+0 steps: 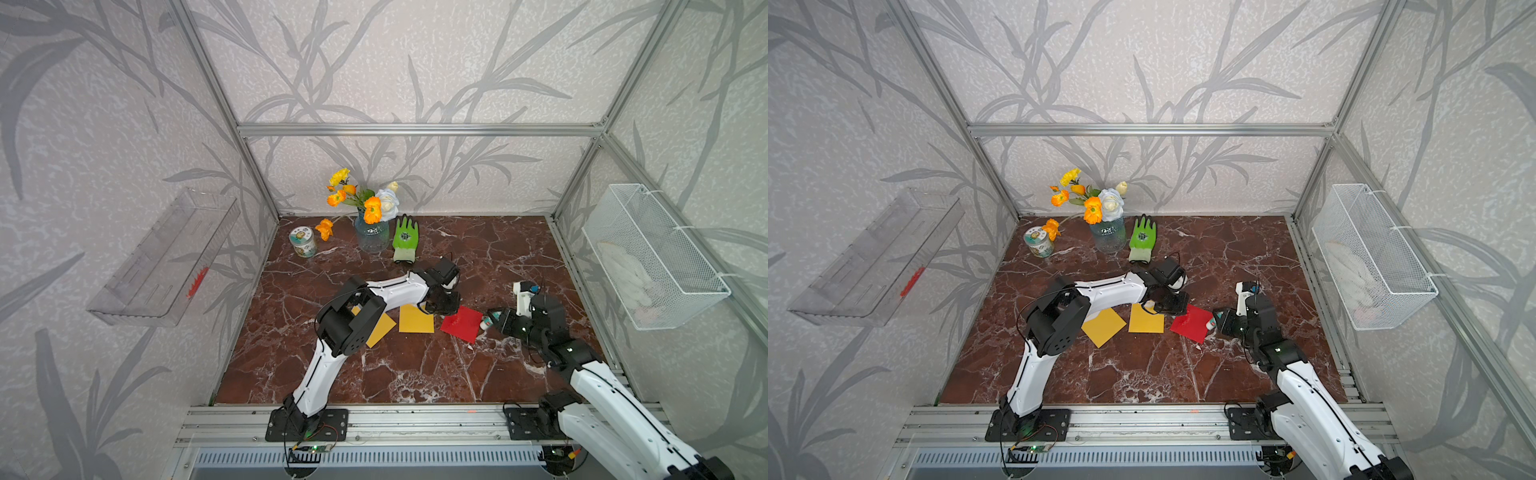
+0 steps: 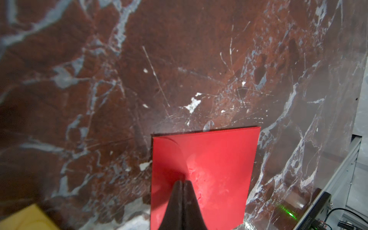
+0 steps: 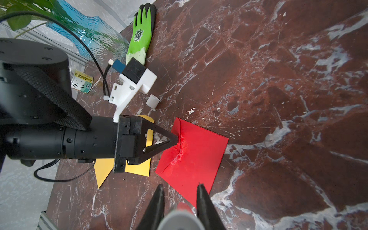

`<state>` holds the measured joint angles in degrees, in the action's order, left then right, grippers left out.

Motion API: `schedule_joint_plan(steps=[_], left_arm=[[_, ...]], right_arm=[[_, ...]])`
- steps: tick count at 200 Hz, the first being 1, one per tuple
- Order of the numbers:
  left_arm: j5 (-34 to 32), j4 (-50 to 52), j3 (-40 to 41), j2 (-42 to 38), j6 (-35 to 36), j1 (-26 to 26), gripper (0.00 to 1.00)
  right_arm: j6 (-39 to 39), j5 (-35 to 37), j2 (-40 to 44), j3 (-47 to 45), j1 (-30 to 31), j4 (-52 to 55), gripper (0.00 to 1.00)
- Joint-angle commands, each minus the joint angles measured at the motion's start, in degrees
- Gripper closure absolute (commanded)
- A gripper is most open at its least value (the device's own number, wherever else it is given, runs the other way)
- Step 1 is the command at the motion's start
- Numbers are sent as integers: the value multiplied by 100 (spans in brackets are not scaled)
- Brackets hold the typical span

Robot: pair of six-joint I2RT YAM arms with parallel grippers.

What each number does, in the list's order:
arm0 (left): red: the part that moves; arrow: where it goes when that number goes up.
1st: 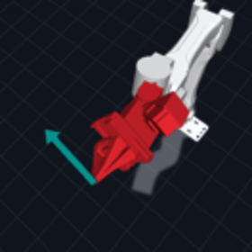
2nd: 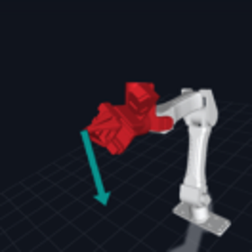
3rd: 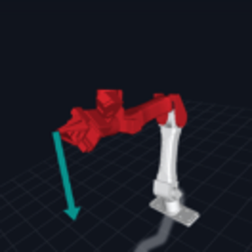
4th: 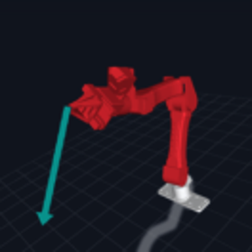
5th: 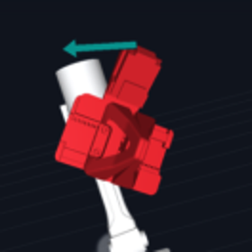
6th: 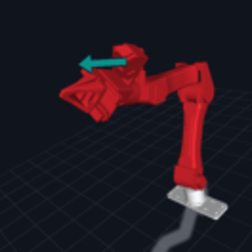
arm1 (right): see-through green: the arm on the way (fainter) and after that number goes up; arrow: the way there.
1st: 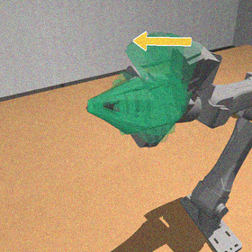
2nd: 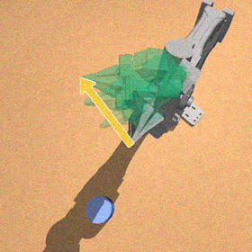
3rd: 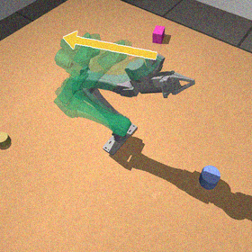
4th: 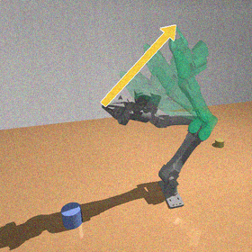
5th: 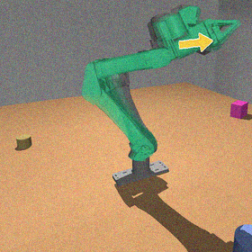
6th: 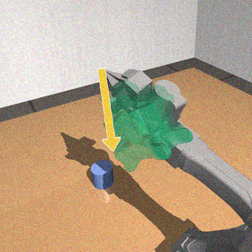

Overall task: Seal the envelope with a glue stick
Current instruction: Close the envelope at the center of the board.

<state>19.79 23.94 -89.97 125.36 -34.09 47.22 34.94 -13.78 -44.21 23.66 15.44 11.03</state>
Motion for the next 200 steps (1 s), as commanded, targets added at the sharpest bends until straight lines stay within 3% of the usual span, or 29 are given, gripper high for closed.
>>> schedule_joint_plan(steps=[1,79,200], left_arm=[[-327,588,50,449,-36,129,100],[698,-43,-41,-225,-353,-115,100],[906,-239,265,-330,-441,-133,100]], right_arm=[[-32,65,-9,46,18,31,100],[-57,-9,24,99,20,83,100],[-35,-2,0,8,20,65,100]])
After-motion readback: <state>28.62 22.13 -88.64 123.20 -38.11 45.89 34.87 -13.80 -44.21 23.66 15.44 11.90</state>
